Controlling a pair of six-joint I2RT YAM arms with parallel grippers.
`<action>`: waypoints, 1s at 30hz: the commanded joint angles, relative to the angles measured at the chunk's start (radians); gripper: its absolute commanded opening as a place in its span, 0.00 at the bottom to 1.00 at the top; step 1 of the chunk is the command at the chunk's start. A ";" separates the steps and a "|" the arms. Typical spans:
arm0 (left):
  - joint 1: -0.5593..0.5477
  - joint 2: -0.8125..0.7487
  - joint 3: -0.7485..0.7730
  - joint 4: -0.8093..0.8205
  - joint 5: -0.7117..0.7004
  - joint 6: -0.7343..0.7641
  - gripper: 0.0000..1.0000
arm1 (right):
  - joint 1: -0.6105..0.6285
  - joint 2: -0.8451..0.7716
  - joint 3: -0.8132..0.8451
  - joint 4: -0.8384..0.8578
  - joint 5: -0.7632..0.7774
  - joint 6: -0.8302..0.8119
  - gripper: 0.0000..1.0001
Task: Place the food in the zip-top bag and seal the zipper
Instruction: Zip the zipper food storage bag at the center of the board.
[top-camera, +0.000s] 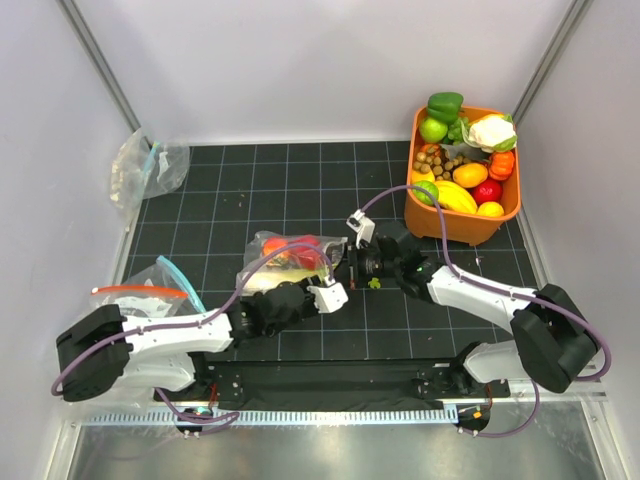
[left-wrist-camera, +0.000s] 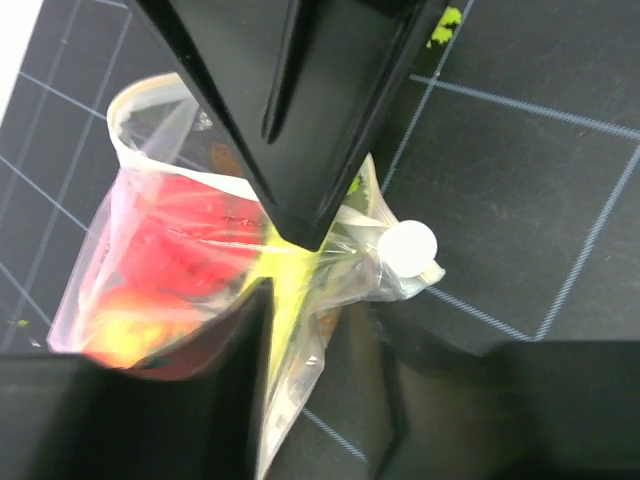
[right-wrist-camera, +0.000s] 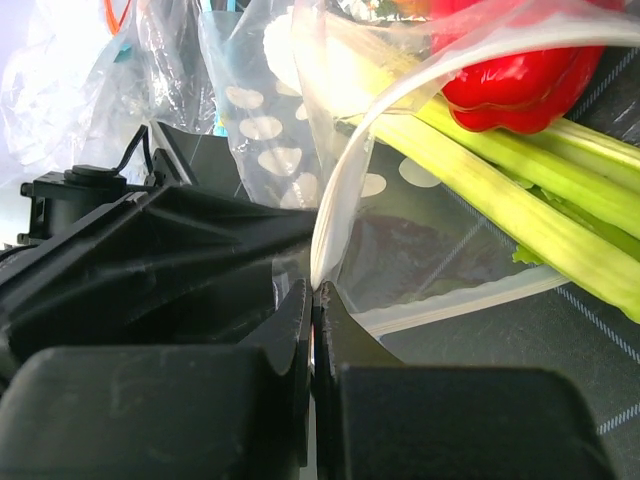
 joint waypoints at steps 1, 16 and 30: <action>-0.019 0.010 0.049 0.040 -0.025 0.039 0.27 | -0.004 -0.027 0.037 0.013 -0.020 -0.017 0.01; -0.028 -0.172 -0.041 0.046 -0.062 -0.136 0.00 | -0.021 -0.193 -0.032 -0.018 0.179 0.026 0.69; 0.094 -0.077 -0.018 0.101 -0.039 -0.246 0.00 | -0.020 -0.023 0.005 -0.007 0.129 0.291 0.73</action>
